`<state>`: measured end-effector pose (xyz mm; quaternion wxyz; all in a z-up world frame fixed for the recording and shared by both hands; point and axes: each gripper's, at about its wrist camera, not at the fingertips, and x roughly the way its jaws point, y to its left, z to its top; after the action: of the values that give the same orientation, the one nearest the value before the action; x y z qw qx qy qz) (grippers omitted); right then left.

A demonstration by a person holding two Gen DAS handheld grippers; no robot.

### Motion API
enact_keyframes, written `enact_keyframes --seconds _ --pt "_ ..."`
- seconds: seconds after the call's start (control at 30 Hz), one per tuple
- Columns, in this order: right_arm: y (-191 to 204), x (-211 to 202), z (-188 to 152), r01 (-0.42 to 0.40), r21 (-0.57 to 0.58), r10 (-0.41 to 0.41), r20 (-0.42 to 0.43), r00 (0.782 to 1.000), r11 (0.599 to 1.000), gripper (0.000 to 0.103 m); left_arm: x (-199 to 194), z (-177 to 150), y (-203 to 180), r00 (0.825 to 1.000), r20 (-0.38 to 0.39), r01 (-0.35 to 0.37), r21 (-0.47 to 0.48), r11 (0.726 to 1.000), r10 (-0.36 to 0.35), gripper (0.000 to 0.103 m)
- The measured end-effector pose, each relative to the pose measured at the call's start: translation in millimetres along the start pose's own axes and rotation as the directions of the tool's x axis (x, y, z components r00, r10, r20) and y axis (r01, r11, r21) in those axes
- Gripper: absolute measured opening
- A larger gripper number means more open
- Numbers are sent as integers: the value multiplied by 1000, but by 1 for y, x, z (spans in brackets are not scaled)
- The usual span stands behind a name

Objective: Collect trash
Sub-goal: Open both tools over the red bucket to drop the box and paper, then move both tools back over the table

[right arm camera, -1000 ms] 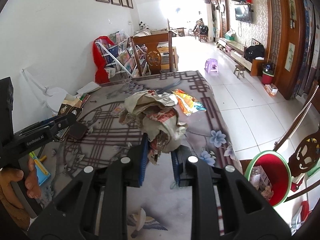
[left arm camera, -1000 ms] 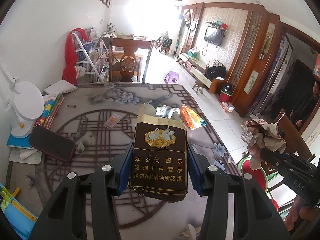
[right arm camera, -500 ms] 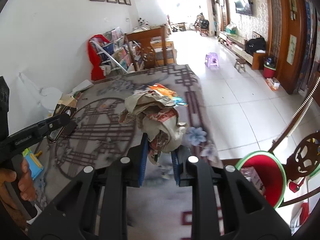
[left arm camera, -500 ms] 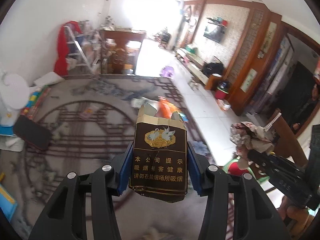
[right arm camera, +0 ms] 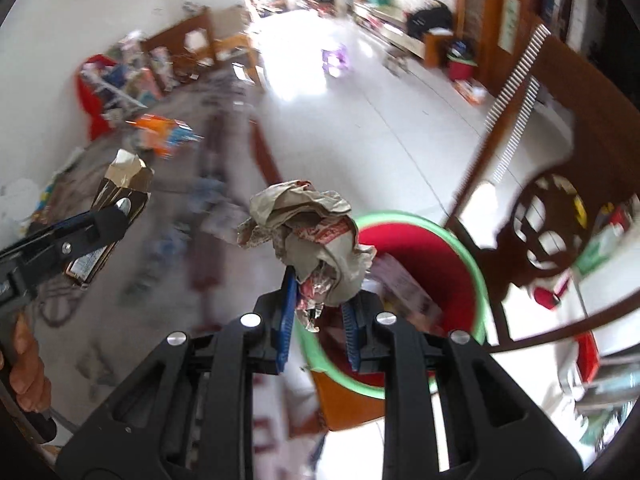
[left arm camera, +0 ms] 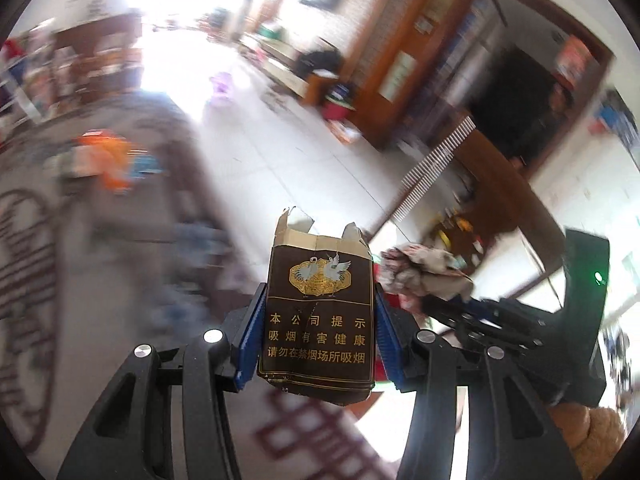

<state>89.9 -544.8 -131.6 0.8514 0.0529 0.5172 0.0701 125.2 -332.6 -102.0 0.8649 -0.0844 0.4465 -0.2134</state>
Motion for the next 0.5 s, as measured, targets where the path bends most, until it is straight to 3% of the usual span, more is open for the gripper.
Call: enact_keyframes --seconds 0.17,0.23,0.27,0.3,0.4,0.5 --pt "-41 12 -11 55 36 -53 -48 997 998 25 52 -1 -45 996 -81 52 102 993 -44 48" --pt "-53 15 -14 80 45 -78 -60 995 996 48 65 3 -55 994 -97 68 115 991 -56 56" --pt "-57 15 -15 88 47 -86 -60 995 995 53 70 4 -59 994 -98 68 127 990 -56 68" --pt "-61 16 -14 95 50 -92 -59 994 994 60 71 6 -60 994 -92 68 131 989 -56 74" --pt "-68 18 -8 106 53 -103 -56 993 993 67 70 10 -55 996 -78 54 123 991 -45 82" --pt "-62 17 5 76 65 -74 -32 997 995 68 60 14 -36 998 -56 21 74 997 -17 82"
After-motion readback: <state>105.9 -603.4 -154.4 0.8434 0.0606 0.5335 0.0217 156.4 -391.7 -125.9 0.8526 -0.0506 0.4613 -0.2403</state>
